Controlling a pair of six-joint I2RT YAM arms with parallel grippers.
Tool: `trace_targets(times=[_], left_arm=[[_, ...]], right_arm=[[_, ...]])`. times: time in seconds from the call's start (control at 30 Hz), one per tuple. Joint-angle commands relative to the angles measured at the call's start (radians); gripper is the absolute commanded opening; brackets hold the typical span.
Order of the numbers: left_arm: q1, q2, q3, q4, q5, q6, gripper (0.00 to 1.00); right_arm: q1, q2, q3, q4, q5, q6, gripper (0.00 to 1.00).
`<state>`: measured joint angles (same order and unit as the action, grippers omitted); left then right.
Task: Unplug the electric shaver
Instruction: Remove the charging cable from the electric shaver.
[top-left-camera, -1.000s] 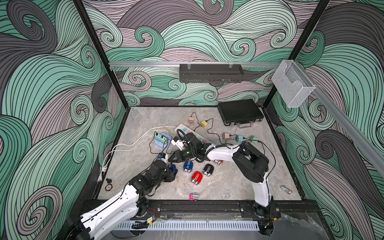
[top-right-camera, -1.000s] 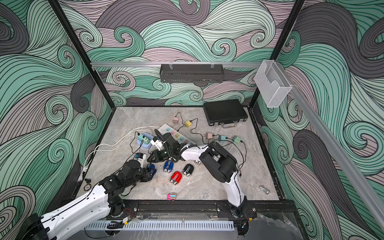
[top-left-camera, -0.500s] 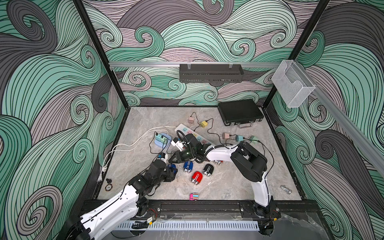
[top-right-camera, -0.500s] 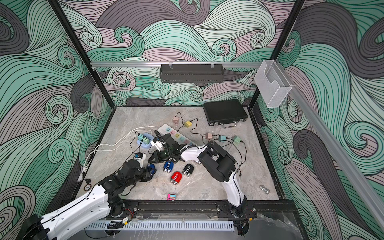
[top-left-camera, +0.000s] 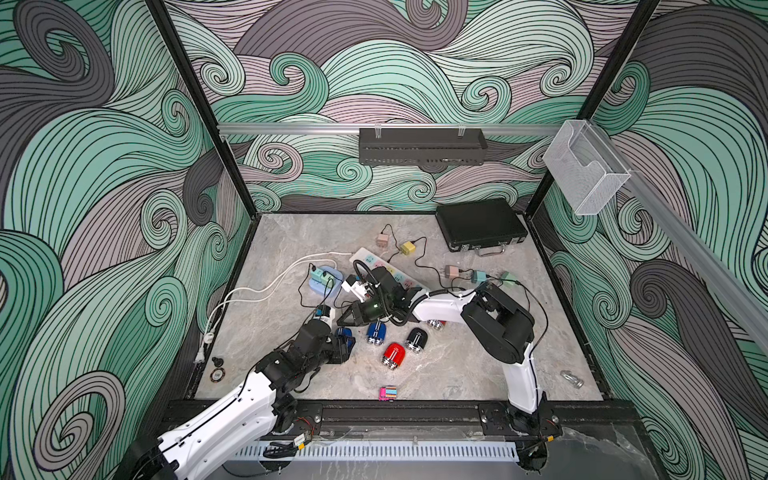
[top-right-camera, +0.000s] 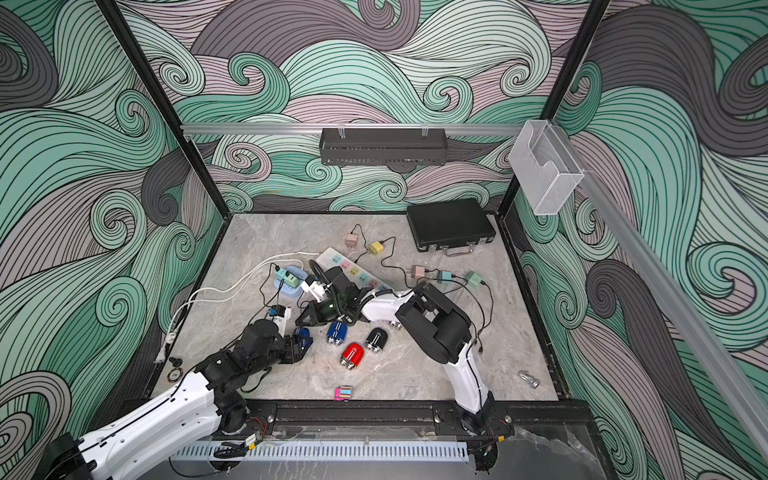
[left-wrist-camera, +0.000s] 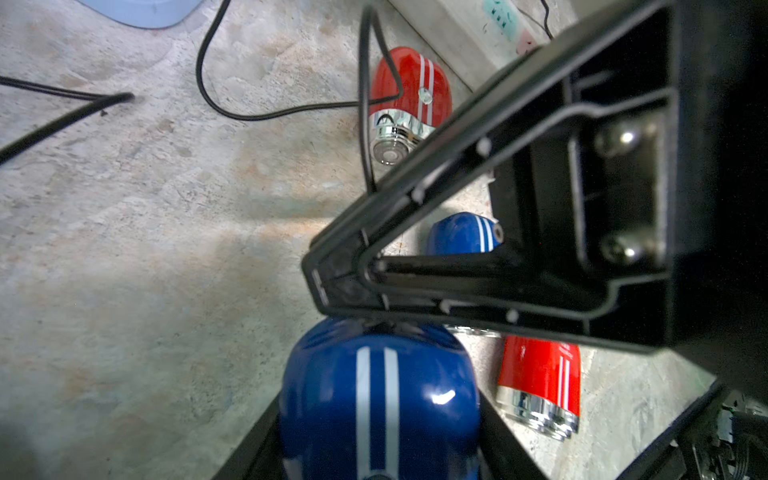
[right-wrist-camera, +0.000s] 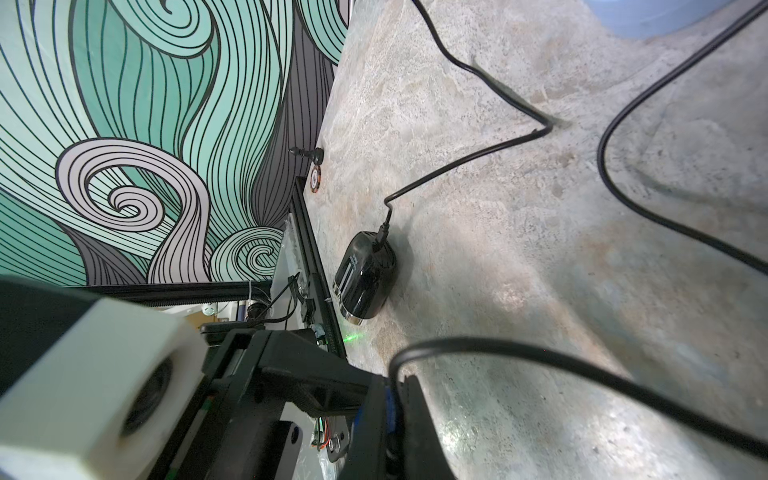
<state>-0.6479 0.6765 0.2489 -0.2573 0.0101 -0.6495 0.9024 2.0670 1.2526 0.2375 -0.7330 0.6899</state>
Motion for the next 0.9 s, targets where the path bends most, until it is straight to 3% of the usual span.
trace_targets(times=[0.0,0.6,0.87], left_arm=[[0.011,-0.012,0.043,-0.006,0.004,0.014,0.36],[0.011,0.034,0.056,-0.016,0.014,0.025,0.36],[0.011,0.088,0.079,-0.060,-0.058,0.021,0.36]], right_arm=[[-0.041,0.000,0.029,-0.026,0.021,-0.018,0.04],[-0.075,0.030,0.123,-0.087,0.012,-0.046,0.04],[-0.091,-0.014,0.150,-0.166,0.032,-0.095,0.04]])
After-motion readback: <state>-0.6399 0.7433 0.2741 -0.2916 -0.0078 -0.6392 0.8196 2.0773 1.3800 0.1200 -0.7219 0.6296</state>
